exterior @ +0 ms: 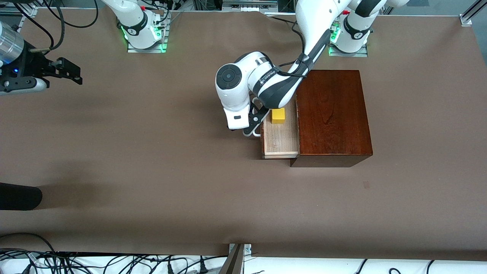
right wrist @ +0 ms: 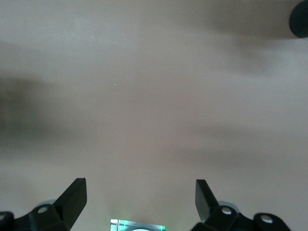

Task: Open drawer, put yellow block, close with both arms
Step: 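Push the drawer front into the box with the left gripper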

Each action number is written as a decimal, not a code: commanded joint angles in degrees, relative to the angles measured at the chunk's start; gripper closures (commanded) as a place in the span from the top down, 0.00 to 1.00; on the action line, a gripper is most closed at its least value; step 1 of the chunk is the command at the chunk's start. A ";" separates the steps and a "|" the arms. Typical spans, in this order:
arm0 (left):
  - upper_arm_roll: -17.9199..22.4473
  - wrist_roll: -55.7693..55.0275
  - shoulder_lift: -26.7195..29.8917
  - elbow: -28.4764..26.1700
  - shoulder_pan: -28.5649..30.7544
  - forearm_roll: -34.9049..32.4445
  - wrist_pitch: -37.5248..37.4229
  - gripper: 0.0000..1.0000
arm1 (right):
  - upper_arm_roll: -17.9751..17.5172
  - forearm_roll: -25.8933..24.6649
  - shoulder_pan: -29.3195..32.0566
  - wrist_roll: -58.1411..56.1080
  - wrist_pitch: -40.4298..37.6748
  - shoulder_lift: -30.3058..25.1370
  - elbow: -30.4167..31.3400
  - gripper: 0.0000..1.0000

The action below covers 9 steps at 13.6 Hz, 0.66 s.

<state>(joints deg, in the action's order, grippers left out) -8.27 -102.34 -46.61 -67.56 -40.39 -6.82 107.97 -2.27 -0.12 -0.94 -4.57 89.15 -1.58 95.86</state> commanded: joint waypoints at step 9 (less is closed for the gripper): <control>0.62 -1.29 1.51 0.24 1.27 -1.80 -8.38 0.00 | 1.92 3.20 -1.96 -1.06 3.75 4.04 -1.12 1.00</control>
<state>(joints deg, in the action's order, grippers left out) -7.61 -103.06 -46.65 -67.19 -40.02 -6.83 103.08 -1.24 1.94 -2.62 -4.72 92.72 2.17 95.17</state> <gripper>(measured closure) 0.991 0.000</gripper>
